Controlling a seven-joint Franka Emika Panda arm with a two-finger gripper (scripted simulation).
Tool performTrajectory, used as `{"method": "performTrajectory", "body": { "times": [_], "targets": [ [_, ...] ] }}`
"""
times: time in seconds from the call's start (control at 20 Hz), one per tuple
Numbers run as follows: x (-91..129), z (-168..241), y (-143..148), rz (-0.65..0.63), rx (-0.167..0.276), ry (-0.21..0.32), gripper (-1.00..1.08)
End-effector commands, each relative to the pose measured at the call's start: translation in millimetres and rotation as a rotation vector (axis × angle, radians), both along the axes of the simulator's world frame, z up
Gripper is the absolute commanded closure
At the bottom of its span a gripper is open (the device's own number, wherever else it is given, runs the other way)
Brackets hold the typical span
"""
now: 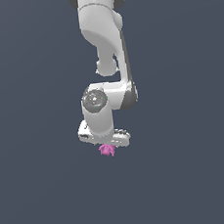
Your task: Pick up the object and move it to a goal position.
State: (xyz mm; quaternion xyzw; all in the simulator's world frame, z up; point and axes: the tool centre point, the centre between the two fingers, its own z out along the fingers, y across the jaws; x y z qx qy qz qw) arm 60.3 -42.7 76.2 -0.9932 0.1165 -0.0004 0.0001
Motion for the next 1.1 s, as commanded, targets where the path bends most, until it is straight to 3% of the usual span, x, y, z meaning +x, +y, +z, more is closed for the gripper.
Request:
{"method": "performTrajectory", "body": {
  "times": [0.0, 0.45, 0.5, 1.05],
  "targets": [
    [-0.8, -14.0, -0.1, -0.001, 0.000, 0.001, -0.92],
    [0.5, -34.5, -0.4, -0.002, 0.000, 0.001, -0.92],
    [0.5, -34.5, -0.4, -0.002, 0.000, 0.001, 1.08],
    [0.5, -34.3, -0.5, -0.002, 0.000, 0.001, 1.08]
  ]
}}
